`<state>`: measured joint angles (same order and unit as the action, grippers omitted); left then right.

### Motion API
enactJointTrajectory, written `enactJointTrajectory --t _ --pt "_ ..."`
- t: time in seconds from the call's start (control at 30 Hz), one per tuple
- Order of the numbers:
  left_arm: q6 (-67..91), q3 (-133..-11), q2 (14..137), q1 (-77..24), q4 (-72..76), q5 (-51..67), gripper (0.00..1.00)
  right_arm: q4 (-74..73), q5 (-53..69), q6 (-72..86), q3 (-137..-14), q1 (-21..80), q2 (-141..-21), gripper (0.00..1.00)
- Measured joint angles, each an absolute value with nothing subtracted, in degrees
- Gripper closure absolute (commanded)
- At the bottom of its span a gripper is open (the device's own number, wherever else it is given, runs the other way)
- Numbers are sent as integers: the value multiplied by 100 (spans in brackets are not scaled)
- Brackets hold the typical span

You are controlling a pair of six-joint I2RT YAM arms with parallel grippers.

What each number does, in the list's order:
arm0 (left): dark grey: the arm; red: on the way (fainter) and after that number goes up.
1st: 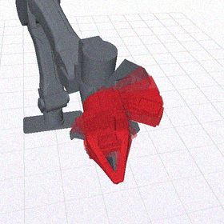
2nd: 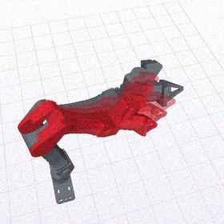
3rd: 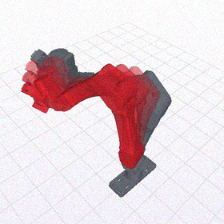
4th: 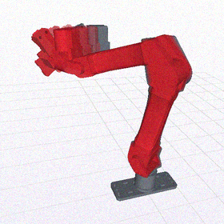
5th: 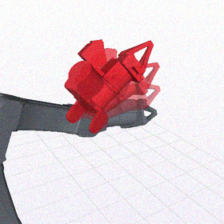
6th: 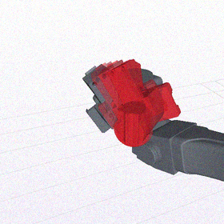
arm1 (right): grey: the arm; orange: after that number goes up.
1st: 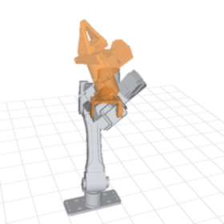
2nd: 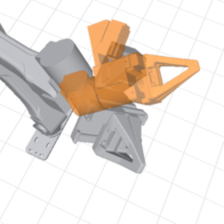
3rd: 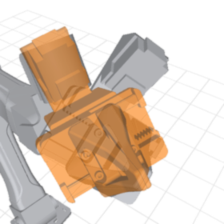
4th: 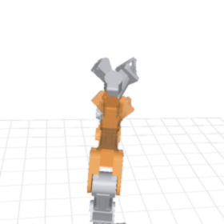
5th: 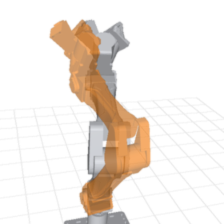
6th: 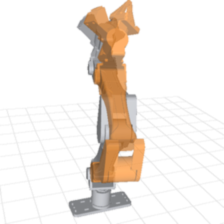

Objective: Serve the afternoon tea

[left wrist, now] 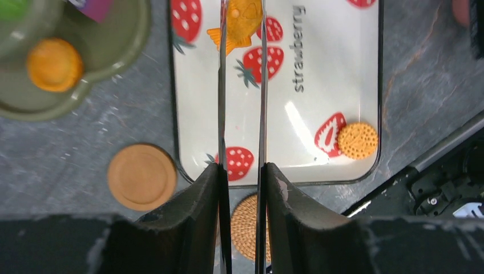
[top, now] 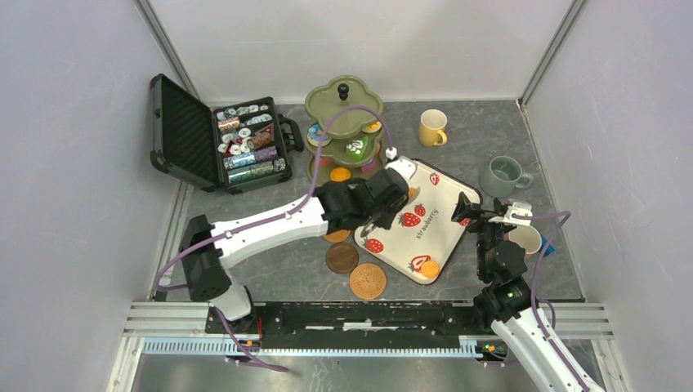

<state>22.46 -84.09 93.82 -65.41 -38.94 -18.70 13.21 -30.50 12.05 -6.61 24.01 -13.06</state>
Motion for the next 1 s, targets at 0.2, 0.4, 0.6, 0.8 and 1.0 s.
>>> enactJointTrajectory --t 0.2,0.4,0.6,0.8,1.0 --pt "1874 -8945 9024 -6178 -3938 -2108 72 1321 -3048 1208 -661 2401 -1306 2" --pt "1479 -9470 8744 -5889 -3907 -2453 71 1321 -3048 1216 -661 2401 -1306 2" --pt "1260 -9810 8674 -5450 -3732 -2648 71 1321 -3050 1216 -661 2401 -1302 2" --pt "1138 -10060 8803 -5013 -3597 -2724 71 1321 -3048 1216 -661 2401 -1302 2" --pt "1048 -10390 9223 -4851 -3498 -2777 71 1321 -3048 1216 -661 2401 -1302 2"
